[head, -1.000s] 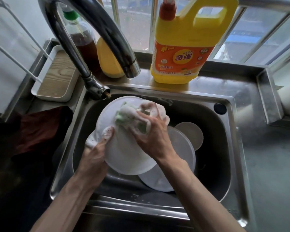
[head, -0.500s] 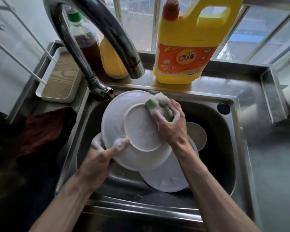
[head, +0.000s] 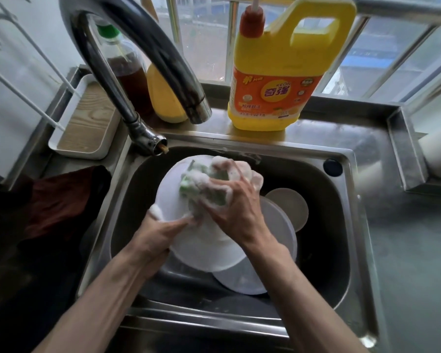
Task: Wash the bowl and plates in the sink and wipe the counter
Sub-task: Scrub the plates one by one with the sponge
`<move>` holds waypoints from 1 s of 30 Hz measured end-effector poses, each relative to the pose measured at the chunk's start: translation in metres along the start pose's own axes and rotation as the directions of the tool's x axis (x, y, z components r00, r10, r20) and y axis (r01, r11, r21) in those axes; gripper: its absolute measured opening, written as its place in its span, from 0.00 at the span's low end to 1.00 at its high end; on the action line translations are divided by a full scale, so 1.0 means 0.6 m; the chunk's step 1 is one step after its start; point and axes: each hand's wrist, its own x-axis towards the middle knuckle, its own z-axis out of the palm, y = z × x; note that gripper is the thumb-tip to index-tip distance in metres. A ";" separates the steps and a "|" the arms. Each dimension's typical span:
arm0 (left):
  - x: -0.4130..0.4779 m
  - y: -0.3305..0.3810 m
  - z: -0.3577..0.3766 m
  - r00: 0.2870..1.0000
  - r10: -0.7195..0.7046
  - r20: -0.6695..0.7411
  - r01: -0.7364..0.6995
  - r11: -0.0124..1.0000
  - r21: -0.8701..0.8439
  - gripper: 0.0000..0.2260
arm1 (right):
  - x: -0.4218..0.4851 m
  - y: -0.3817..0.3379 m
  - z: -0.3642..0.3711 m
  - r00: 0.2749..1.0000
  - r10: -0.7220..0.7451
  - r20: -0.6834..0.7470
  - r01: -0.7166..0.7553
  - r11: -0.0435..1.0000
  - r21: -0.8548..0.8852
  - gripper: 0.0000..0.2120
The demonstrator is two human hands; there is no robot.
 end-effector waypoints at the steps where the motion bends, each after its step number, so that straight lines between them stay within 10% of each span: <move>1: -0.001 -0.004 0.000 0.999 0.017 -0.028 -0.017 1.000 -0.008 0.43 | -0.005 -0.003 0.004 1.000 -0.003 -0.018 0.003 1.000 0.004 0.11; 6: -0.017 -0.007 0.004 0.991 0.129 -0.029 -0.127 0.990 0.066 0.22 | -0.010 0.022 0.015 0.927 0.272 -0.259 -0.236 0.958 0.163 0.13; 12: -0.039 -0.001 0.011 0.979 0.198 -0.054 -0.190 0.974 0.126 0.14 | -0.030 0.046 0.013 0.781 0.593 -0.197 -0.466 0.763 0.448 0.08; 19: -0.040 -0.015 0.015 0.962 0.164 -0.217 -0.140 0.983 0.121 0.42 | -0.012 -0.032 0.017 0.988 0.040 -0.147 -0.008 0.978 0.208 0.14; 22: -0.035 -0.007 0.012 0.972 0.195 -0.132 -0.192 0.981 0.040 0.39 | -0.020 -0.028 0.023 0.994 -0.080 -0.069 0.089 0.986 0.138 0.13; 30: -0.051 -0.006 0.026 0.977 0.173 -0.125 -0.158 0.980 0.122 0.13 | 0.005 -0.002 0.026 0.888 0.407 -0.214 -0.353 0.901 0.252 0.15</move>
